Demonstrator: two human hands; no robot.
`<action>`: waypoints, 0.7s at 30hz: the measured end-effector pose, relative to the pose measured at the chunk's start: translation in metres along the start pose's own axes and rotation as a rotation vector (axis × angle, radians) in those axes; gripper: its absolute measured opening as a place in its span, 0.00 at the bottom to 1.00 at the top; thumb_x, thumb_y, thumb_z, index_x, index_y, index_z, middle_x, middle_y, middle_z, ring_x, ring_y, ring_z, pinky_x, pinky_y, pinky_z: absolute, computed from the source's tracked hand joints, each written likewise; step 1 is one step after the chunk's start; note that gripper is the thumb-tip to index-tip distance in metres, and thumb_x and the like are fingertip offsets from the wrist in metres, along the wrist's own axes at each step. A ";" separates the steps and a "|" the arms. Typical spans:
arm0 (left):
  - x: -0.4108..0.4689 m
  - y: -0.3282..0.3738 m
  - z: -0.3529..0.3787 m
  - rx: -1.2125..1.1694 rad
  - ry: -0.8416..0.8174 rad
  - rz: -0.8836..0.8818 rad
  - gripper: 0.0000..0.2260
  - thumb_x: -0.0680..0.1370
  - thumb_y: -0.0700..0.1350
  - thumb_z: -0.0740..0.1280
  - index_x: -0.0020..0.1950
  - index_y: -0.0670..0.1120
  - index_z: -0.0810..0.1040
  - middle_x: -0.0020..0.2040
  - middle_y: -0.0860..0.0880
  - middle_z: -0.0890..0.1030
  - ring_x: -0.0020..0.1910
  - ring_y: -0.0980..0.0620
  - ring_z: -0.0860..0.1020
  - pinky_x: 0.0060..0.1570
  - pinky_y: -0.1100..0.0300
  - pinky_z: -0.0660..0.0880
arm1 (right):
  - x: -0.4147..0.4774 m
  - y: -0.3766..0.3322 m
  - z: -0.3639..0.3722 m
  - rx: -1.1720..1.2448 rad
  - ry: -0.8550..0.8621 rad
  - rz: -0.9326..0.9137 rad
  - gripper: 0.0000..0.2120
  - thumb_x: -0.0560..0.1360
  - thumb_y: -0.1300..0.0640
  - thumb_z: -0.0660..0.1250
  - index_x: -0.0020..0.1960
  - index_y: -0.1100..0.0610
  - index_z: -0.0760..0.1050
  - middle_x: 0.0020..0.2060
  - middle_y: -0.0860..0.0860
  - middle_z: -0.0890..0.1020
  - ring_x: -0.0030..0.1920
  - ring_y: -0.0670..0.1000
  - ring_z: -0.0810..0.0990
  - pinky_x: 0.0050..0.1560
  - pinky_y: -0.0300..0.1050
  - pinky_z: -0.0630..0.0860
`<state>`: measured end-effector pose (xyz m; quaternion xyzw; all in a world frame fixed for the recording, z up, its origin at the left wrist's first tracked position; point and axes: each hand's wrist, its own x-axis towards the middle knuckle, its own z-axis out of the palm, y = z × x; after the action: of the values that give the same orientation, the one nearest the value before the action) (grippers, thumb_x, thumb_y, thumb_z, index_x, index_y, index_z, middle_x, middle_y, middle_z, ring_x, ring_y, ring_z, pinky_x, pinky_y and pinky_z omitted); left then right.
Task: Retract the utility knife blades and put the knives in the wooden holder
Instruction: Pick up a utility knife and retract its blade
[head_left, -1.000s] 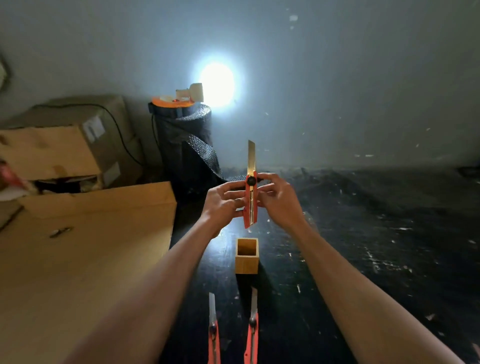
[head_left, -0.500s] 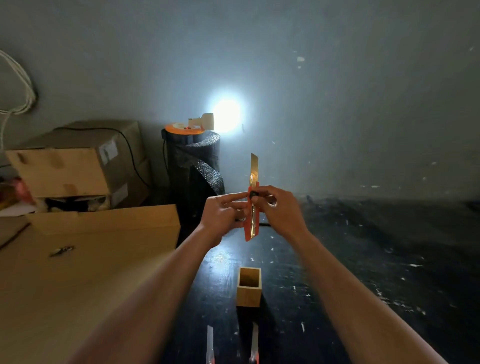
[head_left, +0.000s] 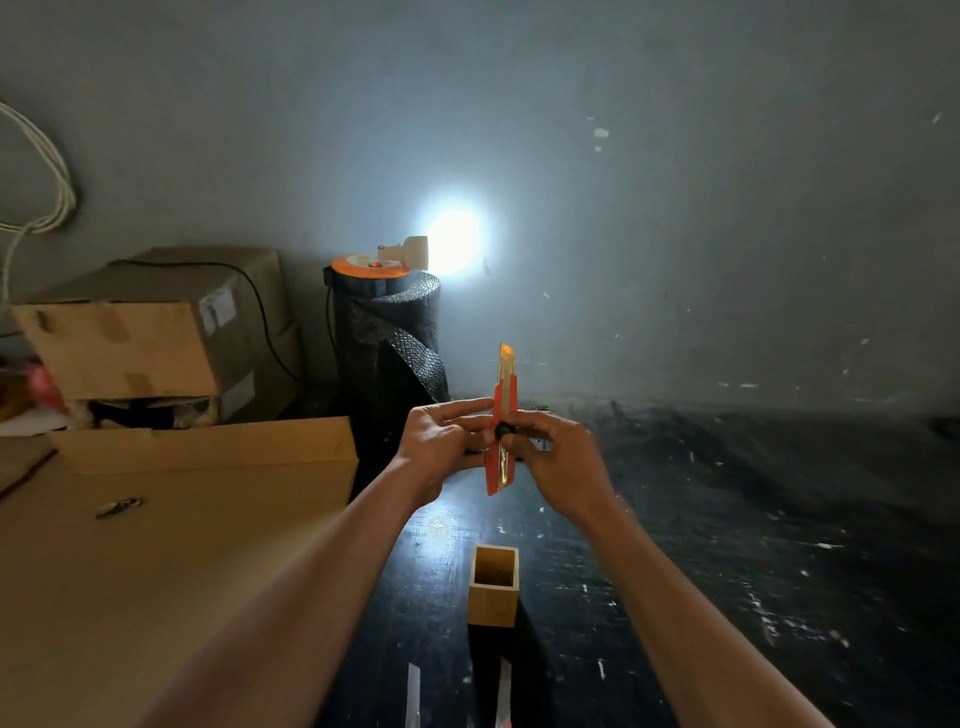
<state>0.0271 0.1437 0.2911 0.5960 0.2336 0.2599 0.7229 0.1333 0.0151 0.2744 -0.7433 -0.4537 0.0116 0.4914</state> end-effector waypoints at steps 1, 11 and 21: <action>-0.001 -0.001 0.000 -0.005 -0.001 -0.012 0.18 0.75 0.24 0.68 0.59 0.41 0.86 0.44 0.45 0.90 0.38 0.49 0.89 0.36 0.55 0.85 | -0.002 0.000 0.000 0.002 0.001 0.014 0.12 0.77 0.54 0.70 0.60 0.51 0.81 0.56 0.49 0.85 0.56 0.49 0.82 0.60 0.47 0.77; -0.001 -0.001 -0.005 0.064 -0.044 0.038 0.14 0.76 0.35 0.74 0.61 0.44 0.86 0.52 0.42 0.89 0.49 0.41 0.89 0.47 0.44 0.86 | -0.006 -0.005 -0.002 -0.064 -0.020 -0.009 0.10 0.77 0.55 0.70 0.59 0.52 0.81 0.54 0.47 0.85 0.52 0.44 0.80 0.57 0.39 0.74; -0.008 0.003 0.002 0.058 0.005 0.086 0.12 0.77 0.32 0.72 0.57 0.44 0.87 0.46 0.44 0.90 0.42 0.45 0.90 0.35 0.51 0.85 | -0.016 -0.002 0.004 -0.037 -0.015 -0.015 0.13 0.78 0.56 0.69 0.61 0.50 0.80 0.52 0.43 0.84 0.48 0.38 0.79 0.53 0.30 0.73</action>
<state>0.0222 0.1381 0.2946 0.6256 0.2172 0.2855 0.6928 0.1210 0.0074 0.2667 -0.7487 -0.4631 0.0052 0.4743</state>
